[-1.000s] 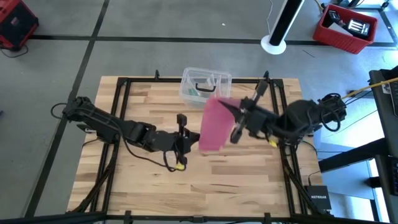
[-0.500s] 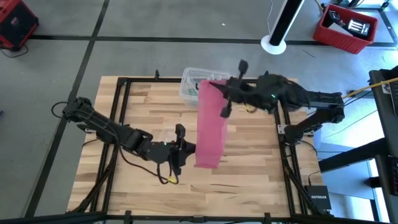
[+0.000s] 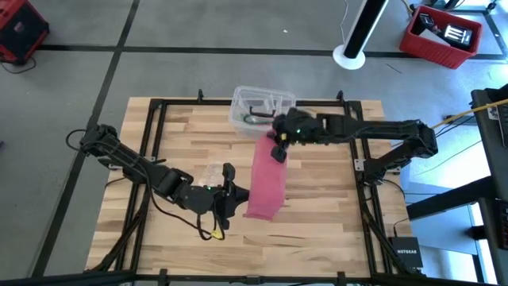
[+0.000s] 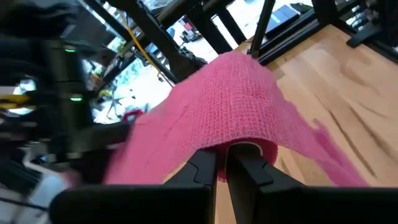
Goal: Roll bandage
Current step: Roll the pink bandage
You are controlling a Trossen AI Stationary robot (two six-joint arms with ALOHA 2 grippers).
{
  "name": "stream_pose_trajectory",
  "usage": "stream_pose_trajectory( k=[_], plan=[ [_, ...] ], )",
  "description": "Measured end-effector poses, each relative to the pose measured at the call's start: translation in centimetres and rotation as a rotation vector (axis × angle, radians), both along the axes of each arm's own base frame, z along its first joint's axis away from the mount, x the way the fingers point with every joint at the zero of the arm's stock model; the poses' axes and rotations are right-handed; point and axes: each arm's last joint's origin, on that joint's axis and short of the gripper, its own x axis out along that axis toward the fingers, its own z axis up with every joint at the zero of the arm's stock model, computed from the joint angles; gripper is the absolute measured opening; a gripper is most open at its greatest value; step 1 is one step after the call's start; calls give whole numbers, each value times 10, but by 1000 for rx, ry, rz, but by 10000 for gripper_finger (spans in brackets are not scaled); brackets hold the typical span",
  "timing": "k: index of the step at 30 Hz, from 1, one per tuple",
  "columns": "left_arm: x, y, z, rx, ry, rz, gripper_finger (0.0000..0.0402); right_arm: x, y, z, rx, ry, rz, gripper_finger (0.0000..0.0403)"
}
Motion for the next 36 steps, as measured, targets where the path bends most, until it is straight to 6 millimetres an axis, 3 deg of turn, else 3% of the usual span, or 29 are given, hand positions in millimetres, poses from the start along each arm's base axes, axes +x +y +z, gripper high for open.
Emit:
stream_pose_trajectory(
  k=[4,7,15,22,26,31,36],
  plan=[
    [2,3,0,-43,-6,24,13,-1,2,-26,91,23,35,130],
    [3,7,-2,-92,0,51,13,-2,3,-31,112,45,61,179],
    [10,10,-18,-211,42,109,13,-15,5,7,113,113,100,270],
    [12,14,-28,-259,49,140,13,-15,7,10,166,118,149,292],
    [14,13,-29,-270,55,114,13,-3,-1,15,44,14,9,292],
    [14,14,-35,-294,82,124,13,-2,-1,2,309,85,249,292],
    [14,16,-37,-320,99,146,13,-16,-4,5,289,140,191,292]
  ],
)
